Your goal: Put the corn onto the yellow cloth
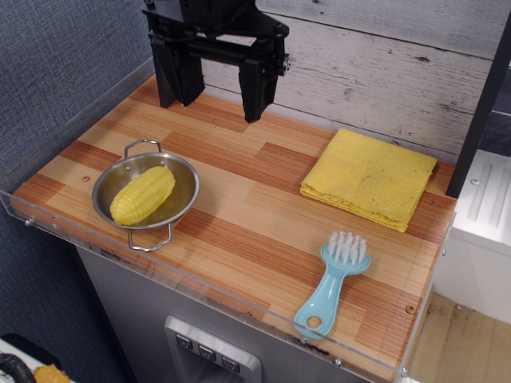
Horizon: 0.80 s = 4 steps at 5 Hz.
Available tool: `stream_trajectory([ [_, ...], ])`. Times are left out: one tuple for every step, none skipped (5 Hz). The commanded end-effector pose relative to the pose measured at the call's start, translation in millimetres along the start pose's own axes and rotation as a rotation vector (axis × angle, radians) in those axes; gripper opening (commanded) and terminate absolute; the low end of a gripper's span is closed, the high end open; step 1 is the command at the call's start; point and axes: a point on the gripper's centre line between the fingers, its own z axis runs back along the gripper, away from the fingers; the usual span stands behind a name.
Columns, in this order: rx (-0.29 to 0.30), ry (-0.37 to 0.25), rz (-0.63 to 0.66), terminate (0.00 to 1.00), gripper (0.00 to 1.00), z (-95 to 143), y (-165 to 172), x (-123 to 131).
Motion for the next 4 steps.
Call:
stream_trajectory([
  [-0.054, -0.068, 0.192, 0.00, 1.00, -8.8, 71.1, 2.7],
  [-0.098, -0.102, 0.211, 0.00, 1.00, -11.5, 85.6, -6.1],
  [-0.094, -0.080, 0.198, 0.00, 1.00, -24.3, 86.0, -16.2],
  [-0.076, -0.058, 0.181, 0.00, 1.00, -35.0, 81.7, -23.1],
])
